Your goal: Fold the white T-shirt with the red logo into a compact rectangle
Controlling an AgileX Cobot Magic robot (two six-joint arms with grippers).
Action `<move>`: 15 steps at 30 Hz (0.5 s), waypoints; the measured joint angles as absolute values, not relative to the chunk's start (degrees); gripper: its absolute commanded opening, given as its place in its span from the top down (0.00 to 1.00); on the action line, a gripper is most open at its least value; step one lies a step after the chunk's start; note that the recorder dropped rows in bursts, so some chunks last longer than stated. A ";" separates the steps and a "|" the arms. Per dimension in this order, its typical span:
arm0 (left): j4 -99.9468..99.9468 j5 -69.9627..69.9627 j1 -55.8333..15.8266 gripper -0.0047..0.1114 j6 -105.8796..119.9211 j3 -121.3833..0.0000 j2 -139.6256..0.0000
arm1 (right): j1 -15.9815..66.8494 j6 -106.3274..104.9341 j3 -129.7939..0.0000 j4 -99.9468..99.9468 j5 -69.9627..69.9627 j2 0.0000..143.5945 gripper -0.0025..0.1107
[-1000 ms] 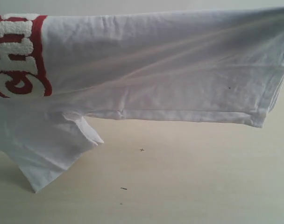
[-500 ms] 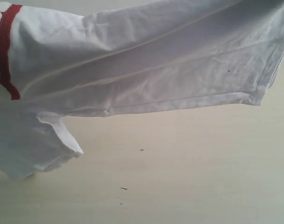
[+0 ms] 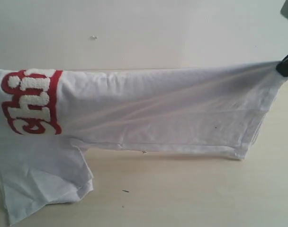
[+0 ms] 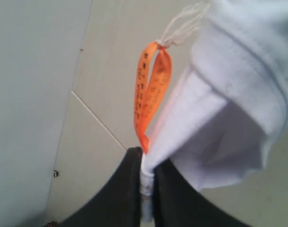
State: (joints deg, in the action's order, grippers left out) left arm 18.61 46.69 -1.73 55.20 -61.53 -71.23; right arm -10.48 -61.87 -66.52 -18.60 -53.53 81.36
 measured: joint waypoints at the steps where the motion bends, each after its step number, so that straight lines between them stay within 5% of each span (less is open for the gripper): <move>1: 18.51 43.51 -1.73 0.96 55.71 -61.53 -75.58 | -10.48 -61.83 -66.93 -17.34 -52.36 86.09 0.98; 15: 20.47 -3.91 1.09 0.96 55.73 -61.53 -103.47 | -10.27 -61.83 -70.40 -18.73 -6.55 111.58 0.98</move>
